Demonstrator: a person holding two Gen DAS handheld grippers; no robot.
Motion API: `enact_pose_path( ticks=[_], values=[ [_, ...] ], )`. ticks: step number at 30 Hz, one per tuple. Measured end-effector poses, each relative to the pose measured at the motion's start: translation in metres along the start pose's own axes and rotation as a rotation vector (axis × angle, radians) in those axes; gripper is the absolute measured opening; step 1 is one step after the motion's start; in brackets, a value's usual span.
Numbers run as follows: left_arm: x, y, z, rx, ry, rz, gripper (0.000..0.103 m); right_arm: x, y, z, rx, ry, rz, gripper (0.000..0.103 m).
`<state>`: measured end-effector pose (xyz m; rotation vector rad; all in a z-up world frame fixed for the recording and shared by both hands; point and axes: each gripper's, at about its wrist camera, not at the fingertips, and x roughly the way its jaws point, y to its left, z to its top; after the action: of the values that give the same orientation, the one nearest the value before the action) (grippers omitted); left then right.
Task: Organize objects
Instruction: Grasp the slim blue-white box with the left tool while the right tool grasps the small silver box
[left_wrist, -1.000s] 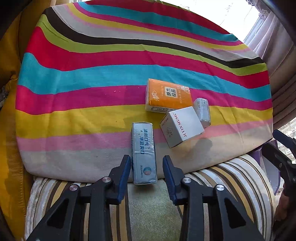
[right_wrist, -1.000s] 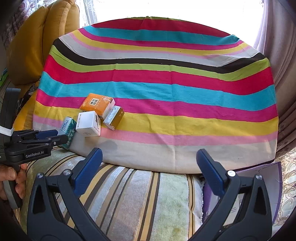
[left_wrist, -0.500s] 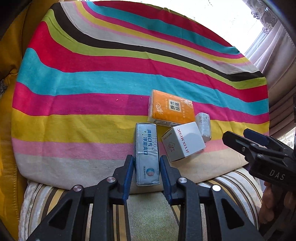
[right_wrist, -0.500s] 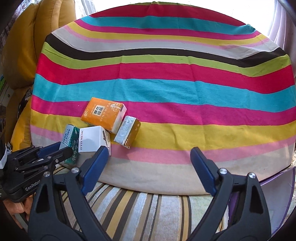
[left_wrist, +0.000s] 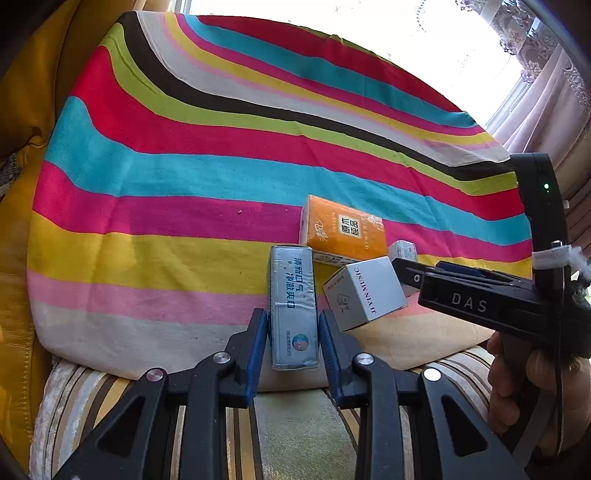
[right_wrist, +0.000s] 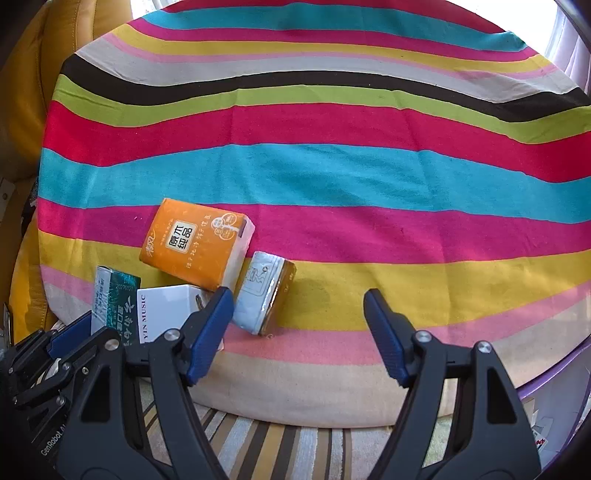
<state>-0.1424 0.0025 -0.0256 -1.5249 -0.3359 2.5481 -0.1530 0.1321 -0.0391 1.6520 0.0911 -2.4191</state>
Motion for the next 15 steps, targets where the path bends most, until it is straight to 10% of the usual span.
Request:
enact_pose_path(
  ticks=[7, 15],
  values=[
    [-0.004, -0.001, 0.0, 0.0, -0.019, -0.003, 0.031, 0.009, -0.003, -0.001, 0.006, 0.026, -0.005, 0.037],
    [-0.021, -0.007, -0.003, -0.005, -0.07, -0.001, 0.03, -0.011, -0.011, -0.013, -0.004, -0.031, -0.032, 0.03]
  ],
)
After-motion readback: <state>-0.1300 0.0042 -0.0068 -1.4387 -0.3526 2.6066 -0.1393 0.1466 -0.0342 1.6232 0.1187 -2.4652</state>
